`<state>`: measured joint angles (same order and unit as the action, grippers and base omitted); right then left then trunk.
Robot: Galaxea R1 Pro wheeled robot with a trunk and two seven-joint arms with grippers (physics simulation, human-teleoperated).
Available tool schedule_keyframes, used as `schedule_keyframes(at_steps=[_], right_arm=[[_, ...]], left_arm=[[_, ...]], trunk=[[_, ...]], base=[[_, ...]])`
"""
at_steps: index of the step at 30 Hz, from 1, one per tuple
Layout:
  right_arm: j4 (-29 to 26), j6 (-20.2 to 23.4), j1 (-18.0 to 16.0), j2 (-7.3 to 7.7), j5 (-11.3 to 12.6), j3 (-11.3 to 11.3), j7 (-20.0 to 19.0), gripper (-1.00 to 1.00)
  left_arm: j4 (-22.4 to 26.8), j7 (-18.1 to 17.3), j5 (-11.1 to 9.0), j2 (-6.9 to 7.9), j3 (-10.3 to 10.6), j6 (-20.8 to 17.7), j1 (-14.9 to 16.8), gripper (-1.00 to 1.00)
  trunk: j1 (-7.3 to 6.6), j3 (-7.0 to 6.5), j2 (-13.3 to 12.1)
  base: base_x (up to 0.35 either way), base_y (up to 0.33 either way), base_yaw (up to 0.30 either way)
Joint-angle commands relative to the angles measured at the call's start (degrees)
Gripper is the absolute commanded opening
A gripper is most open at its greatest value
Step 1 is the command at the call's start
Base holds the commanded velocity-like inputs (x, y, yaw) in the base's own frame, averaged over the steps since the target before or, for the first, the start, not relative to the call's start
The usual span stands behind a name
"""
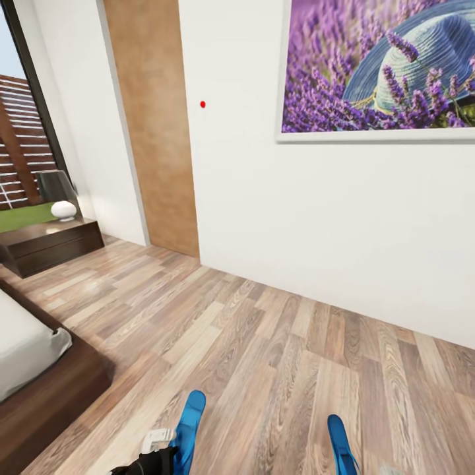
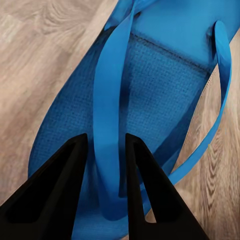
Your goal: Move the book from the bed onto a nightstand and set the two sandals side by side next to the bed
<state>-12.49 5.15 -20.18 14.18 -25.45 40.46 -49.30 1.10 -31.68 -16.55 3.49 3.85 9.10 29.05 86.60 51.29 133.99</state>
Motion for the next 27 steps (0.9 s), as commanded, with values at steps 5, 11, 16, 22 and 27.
schedule_keyframes(at_steps=[5, 11, 16, 22, 27], right_arm=[[-0.1, 0.6, 0.0, -0.03, -0.1, 0.5, -0.3, -1.0], [-0.1, 0.6, 0.0, -0.03, -0.1, 0.5, -0.3, -1.0], [-0.1, 0.6, 0.0, -0.03, -0.1, 0.5, -0.3, -1.0], [-0.1, 0.6, 0.0, -0.03, -0.1, 0.5, -0.3, -1.0], [-0.1, 0.6, 0.0, -0.03, -0.1, 0.5, -0.3, -1.0]], left_arm=[[-0.1, -0.1, -0.4, 0.0, 0.4, 0.2, 0.0, -1.0], [-0.1, -0.1, -0.4, -0.06, 0.4, 0.2, 0.0, -1.0], [-0.1, -0.1, -0.4, -0.06, 0.3, 0.2, 0.0, -1.0], [-0.1, -0.1, -0.4, -0.1, 0.3, 0.2, 0.0, -1.0], [-0.1, -0.1, -0.4, -0.11, 0.3, 0.2, 0.0, -1.0]], trunk=[[0.02, 0.06, 0.0], [0.02, 0.06, 0.0], [0.02, 0.06, 0.0], [0.02, 0.06, 0.0], [0.02, 0.06, 0.0]], base=[[0.324, 0.0, 0.0], [0.324, -0.041, 0.0], [0.324, -0.016, 0.0], [0.324, -0.001, 0.0], [0.324, 0.0, 0.0]])
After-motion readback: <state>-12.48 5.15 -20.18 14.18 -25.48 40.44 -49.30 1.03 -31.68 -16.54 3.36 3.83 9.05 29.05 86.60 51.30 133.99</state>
